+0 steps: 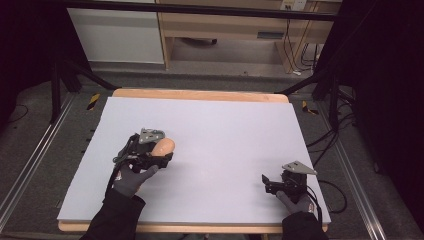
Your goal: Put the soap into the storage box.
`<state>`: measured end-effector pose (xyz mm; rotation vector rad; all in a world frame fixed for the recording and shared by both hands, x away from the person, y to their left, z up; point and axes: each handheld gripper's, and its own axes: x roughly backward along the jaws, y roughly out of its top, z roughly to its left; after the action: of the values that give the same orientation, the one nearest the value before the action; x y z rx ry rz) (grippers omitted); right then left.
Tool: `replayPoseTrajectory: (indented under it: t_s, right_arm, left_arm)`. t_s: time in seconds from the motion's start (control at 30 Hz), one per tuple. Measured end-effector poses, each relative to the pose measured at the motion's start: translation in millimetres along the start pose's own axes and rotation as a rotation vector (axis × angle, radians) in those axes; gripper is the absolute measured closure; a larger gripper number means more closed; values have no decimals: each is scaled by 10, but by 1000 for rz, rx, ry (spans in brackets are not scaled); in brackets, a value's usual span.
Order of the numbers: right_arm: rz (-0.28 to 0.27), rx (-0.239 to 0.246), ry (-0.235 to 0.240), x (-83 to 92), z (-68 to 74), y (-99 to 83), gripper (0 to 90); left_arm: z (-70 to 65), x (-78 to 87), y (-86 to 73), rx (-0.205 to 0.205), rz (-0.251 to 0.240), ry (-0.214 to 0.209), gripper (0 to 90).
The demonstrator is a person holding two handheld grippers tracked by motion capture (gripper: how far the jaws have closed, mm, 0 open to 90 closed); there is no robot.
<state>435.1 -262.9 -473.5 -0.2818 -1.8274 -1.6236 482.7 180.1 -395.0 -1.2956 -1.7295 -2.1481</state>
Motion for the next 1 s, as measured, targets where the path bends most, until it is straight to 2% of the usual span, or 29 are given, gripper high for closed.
replayPoseTrajectory:
  t_s: [0.23, 0.5, 0.73, 1.0]
  right_arm:
    - [0, -1, 0, -2, 2, 3, 57]
    - [6, -6, 3, -5, 7, 4, 57]
    - [6, 0, -4, -18, 8, 1, 57]
    - [7, -3, -1, -20, 11, -2, 57]
  left_arm:
    - [126, 45, 35, 20, -15, 17, 321]
    - [247, 17, 101, 49, -29, 31, 321]
    - [336, -72, 121, 66, -24, 48, 321]
    - [436, -193, 54, 89, -2, 75, 321]
